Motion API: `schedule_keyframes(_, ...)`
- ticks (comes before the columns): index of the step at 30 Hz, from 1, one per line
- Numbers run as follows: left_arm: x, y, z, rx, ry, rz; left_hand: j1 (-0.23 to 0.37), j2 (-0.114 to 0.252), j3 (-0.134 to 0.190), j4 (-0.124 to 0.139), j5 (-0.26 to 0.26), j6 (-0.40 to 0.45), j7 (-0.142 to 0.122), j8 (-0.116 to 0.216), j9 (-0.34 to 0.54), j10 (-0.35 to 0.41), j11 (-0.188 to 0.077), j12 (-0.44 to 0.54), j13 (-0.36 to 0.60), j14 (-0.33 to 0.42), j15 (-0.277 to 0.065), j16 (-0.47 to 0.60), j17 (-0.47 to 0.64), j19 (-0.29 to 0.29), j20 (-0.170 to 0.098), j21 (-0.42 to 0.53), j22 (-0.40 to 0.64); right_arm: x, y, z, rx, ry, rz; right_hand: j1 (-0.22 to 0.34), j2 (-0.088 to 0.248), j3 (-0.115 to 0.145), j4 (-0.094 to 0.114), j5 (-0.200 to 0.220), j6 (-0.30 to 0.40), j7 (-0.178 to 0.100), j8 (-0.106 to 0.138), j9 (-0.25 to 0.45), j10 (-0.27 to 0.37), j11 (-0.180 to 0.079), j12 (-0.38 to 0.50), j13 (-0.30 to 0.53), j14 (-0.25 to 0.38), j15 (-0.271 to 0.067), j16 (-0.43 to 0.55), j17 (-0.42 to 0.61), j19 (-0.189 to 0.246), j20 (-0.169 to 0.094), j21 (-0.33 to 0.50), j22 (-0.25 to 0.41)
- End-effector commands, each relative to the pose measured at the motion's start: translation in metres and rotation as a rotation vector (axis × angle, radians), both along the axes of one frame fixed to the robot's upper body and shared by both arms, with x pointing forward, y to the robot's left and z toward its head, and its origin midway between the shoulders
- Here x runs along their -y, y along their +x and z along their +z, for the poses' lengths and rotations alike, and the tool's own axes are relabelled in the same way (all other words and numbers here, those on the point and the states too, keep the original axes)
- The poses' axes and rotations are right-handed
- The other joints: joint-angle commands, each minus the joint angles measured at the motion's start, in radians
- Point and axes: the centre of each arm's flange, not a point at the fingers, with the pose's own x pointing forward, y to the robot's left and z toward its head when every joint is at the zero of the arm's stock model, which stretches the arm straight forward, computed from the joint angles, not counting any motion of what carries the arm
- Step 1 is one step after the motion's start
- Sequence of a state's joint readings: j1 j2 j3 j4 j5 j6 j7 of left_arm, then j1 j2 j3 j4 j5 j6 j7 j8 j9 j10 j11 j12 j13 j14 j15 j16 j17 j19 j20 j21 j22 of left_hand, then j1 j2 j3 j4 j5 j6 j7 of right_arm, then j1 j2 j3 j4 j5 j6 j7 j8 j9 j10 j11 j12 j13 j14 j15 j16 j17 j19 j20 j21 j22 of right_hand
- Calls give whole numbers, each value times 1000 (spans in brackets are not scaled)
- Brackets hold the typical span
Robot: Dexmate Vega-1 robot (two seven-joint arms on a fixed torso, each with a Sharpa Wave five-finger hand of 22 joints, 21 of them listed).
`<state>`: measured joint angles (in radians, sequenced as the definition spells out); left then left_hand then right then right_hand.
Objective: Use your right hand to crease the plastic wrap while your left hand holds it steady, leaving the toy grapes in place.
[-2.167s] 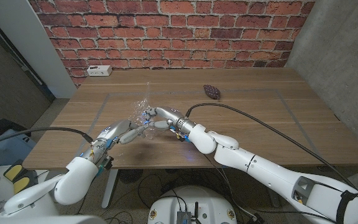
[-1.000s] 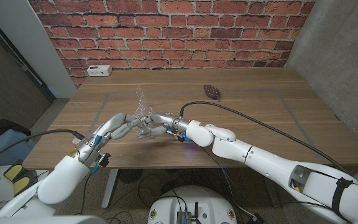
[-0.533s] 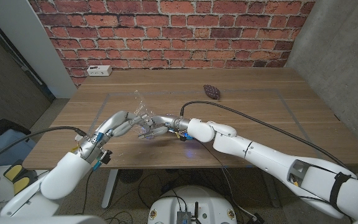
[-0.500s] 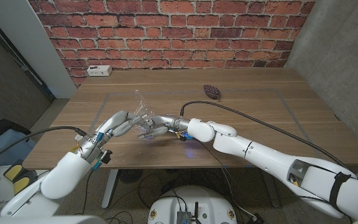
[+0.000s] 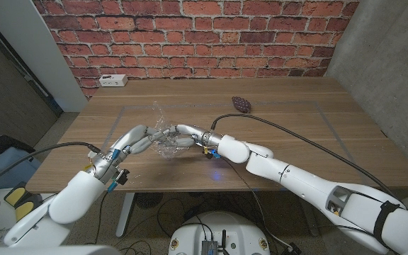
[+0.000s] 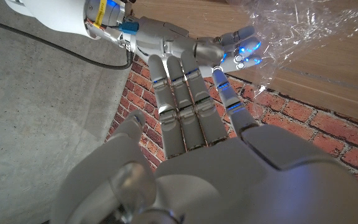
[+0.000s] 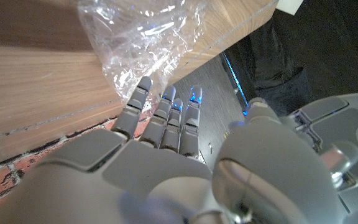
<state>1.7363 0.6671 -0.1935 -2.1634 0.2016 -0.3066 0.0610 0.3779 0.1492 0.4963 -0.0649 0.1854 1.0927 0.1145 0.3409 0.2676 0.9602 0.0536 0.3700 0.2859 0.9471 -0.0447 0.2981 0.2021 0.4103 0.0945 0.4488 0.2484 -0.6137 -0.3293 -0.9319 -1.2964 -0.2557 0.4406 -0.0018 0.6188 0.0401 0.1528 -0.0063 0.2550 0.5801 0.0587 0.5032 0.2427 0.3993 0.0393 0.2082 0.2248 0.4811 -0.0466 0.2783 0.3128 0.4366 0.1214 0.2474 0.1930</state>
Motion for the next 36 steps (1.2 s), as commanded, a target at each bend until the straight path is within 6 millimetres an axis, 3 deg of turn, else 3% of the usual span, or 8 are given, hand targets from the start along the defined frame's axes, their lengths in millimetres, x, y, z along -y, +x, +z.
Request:
schedule_keyframes(1,1,-1,1,7,-1,0,-12,2,9,-4,7,2,1,6,3,2,1,-3,6,3,0,1,5,-3,4,10,4,21,4,2,10,317,-15,-12,21,8,-9,-5,93,25,50,14,88,20,34,11,63,-18,30,14,27,-1,13,7)
schedule_keyframes(3,1,-1,1,11,-3,0,-12,1,9,-4,6,2,2,6,3,2,1,-3,6,3,1,1,5,-4,5,11,4,22,6,4,2,319,-35,-16,26,10,-9,-8,83,25,48,14,98,19,37,13,62,-12,30,17,30,0,14,8)
schedule_keyframes(9,1,-3,1,23,-9,-2,-15,1,11,-5,6,4,0,7,4,3,3,-3,9,4,-1,0,5,-5,4,12,4,20,11,6,-47,297,-74,-44,40,10,-10,-30,-61,-3,-29,-9,46,26,16,23,-22,16,0,29,-9,2,1,9)
schedule_keyframes(15,1,-3,1,26,-12,-2,-18,-1,12,-6,6,3,0,6,4,4,1,-4,10,5,-2,0,6,-7,5,13,4,14,19,10,-136,206,-100,-151,52,-18,27,-54,-204,11,-109,-15,-76,61,-14,30,-182,64,-55,41,-127,13,-36,9)
schedule_keyframes(23,0,-1,1,25,-18,2,-21,-3,14,-6,5,3,-1,6,5,4,2,-4,13,5,-2,-1,6,-12,6,12,3,1,24,16,-167,99,-62,-217,54,-34,36,-58,-358,-23,-224,-43,-213,30,-27,13,-348,55,-98,13,-242,19,-55,2)
schedule_keyframes(28,-1,0,1,25,-22,0,-24,-4,15,-7,5,4,0,5,5,4,1,-5,15,7,-2,-1,6,-15,7,13,3,-7,27,20,-198,27,-59,-242,57,-37,32,-51,-449,-34,-297,-55,-340,-1,-35,-11,-473,41,-106,-34,-319,-12,-61,-7)
schedule_keyframes(30,-1,1,1,26,-23,2,-25,-4,15,-7,5,5,1,6,5,4,2,-5,15,7,-1,-1,6,-16,7,13,3,-10,28,21,-202,8,-57,-248,59,-36,29,-49,-479,-34,-313,-57,-376,-9,-32,-18,-526,30,-110,-56,-354,-38,-64,-10)
schedule_keyframes(36,-3,4,2,21,-24,3,-27,-4,16,-7,5,4,0,5,6,5,0,-5,17,7,-3,-2,6,-16,8,14,2,-23,29,26,-184,-47,-47,-263,63,-39,35,-50,-505,-43,-321,-57,-402,-16,-32,-23,-559,34,-109,-71,-389,-44,-69,-11)
